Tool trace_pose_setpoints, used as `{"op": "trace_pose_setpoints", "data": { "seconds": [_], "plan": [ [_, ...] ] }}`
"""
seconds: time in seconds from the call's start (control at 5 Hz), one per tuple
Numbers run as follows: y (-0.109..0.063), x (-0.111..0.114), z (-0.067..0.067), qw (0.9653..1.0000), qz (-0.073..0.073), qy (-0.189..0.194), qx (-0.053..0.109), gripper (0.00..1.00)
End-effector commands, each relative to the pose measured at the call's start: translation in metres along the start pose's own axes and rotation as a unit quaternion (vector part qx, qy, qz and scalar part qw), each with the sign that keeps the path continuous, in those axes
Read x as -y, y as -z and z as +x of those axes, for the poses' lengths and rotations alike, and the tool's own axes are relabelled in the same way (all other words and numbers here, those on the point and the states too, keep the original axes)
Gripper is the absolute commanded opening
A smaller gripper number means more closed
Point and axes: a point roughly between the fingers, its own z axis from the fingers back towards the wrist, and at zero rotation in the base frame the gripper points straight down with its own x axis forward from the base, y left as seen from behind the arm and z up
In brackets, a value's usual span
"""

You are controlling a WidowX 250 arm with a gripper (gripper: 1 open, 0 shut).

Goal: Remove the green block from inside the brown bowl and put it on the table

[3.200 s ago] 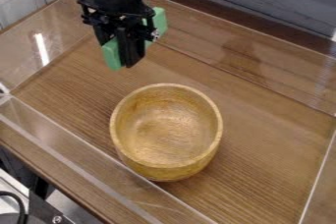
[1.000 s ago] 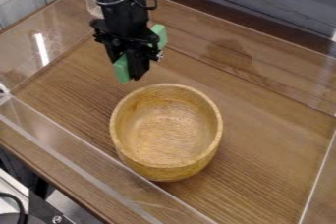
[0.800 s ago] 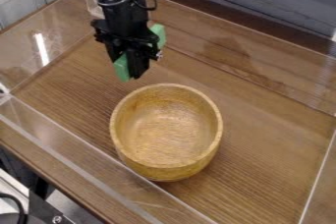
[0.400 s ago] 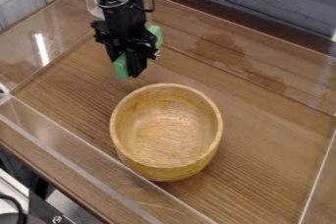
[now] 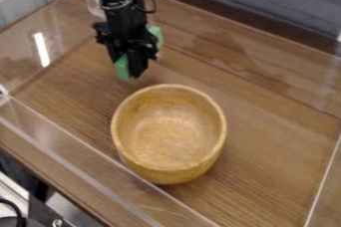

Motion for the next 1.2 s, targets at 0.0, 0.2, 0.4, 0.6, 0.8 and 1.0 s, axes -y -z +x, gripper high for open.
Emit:
{"op": "trace_pose_setpoints", "data": {
  "seconds": [0.0,0.2,0.4,0.6,0.8,1.0],
  "plan": [
    [-0.011,-0.011,0.012,0.9996,0.012,-0.006,0.025,0.0],
    [-0.01,-0.013,0.014,0.9996,0.012,-0.008,0.024,1.0],
    [-0.02,-0.014,0.014,0.9995,0.009,-0.01,0.027,1.0],
    [-0.016,-0.011,0.019,0.9996,0.005,-0.01,0.025,1.0],
    [-0.01,-0.008,0.022,0.9997,0.002,-0.011,0.021,1.0],
    [-0.006,-0.005,0.026,0.9998,-0.002,-0.013,0.018,1.0]
  ]
}}
